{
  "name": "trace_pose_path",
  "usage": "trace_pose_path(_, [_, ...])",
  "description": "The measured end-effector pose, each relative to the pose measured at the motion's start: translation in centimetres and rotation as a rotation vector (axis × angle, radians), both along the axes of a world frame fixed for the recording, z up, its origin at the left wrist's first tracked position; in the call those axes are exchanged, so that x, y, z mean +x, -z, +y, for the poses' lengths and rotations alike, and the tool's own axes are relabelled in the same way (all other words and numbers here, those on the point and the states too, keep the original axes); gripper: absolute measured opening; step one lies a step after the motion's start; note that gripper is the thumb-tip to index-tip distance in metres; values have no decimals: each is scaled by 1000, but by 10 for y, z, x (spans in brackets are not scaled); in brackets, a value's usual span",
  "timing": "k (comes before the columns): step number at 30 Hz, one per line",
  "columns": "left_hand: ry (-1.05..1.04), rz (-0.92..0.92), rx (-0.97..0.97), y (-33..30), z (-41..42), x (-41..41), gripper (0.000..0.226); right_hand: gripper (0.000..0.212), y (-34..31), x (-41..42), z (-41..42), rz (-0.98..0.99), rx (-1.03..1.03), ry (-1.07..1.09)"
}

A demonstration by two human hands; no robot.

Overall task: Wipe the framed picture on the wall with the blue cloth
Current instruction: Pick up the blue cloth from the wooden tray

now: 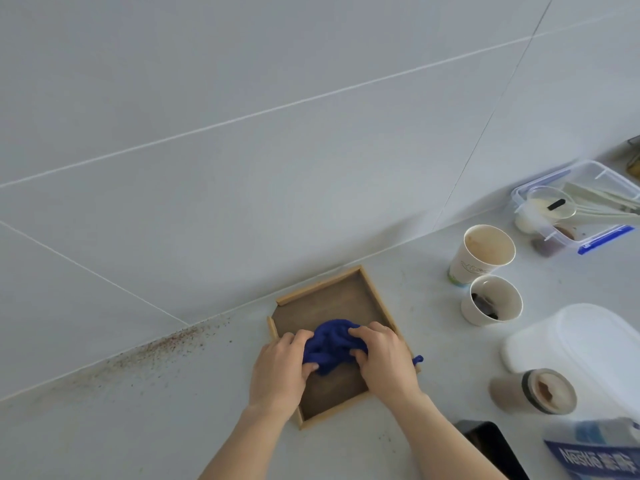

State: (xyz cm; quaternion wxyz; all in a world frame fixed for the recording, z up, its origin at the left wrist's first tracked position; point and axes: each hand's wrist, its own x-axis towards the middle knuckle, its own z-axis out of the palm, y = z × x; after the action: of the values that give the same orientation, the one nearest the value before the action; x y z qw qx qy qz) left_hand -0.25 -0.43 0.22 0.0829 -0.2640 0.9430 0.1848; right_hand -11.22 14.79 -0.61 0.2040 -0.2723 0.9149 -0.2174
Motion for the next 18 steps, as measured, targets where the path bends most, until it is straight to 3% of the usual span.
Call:
trace_pose_path(8, [-65,145,5,-51,-18,5,50,35,-43,-9,-9,20,-75,-51])
trace_pose_path(18, [-137,363,-63,-135,-35,31,31,19,-129,4,-24,99,-222,-61])
